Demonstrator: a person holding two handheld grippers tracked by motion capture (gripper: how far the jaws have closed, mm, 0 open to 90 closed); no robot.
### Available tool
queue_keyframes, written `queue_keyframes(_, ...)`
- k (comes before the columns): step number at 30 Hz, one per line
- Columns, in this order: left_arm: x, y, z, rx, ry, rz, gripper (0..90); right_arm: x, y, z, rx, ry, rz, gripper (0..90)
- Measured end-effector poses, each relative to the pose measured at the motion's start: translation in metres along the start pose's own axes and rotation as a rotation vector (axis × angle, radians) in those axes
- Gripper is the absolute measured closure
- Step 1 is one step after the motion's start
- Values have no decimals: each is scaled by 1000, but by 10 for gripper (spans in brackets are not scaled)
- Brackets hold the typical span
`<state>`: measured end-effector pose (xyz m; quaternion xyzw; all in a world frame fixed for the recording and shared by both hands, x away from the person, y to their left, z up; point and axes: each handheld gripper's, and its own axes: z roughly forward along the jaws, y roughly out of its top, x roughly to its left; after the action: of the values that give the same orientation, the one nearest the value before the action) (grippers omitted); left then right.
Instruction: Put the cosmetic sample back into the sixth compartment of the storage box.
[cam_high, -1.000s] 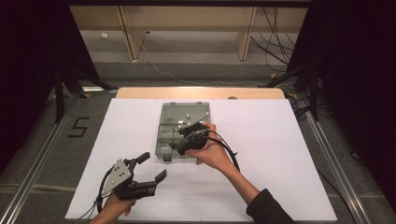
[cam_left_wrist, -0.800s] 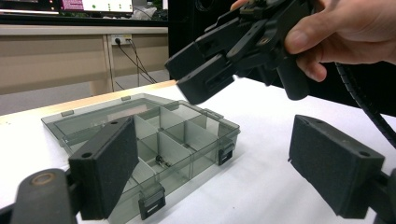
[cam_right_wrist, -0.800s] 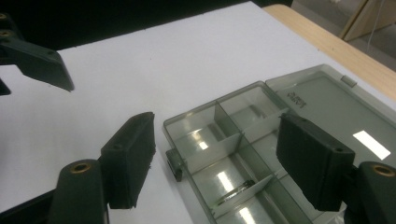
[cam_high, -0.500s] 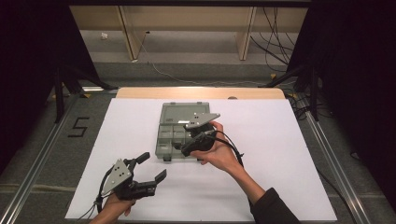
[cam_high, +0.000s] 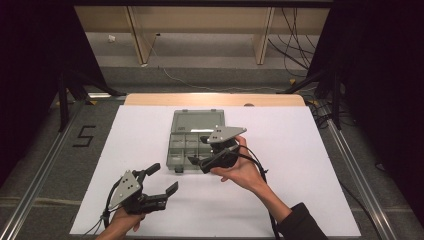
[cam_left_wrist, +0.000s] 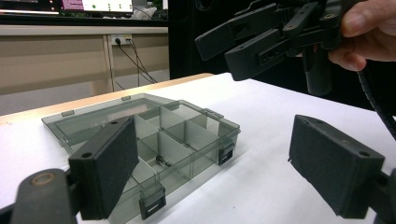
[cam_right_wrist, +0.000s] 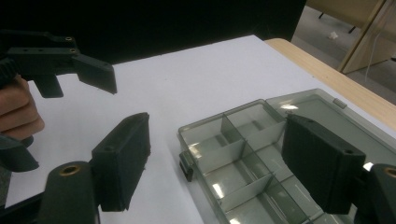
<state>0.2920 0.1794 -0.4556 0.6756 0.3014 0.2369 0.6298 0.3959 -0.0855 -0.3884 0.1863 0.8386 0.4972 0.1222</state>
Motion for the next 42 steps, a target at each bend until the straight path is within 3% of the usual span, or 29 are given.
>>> queue_keyframes(10, 0, 0, 0, 1, 1, 2, 150, 12, -1, -12, -67, 6, -25, 231)
queue_keyframes(42, 0, 0, 0, 1, 2, 3, 150, 17, -32, -44, -116, -4, 25, 223)
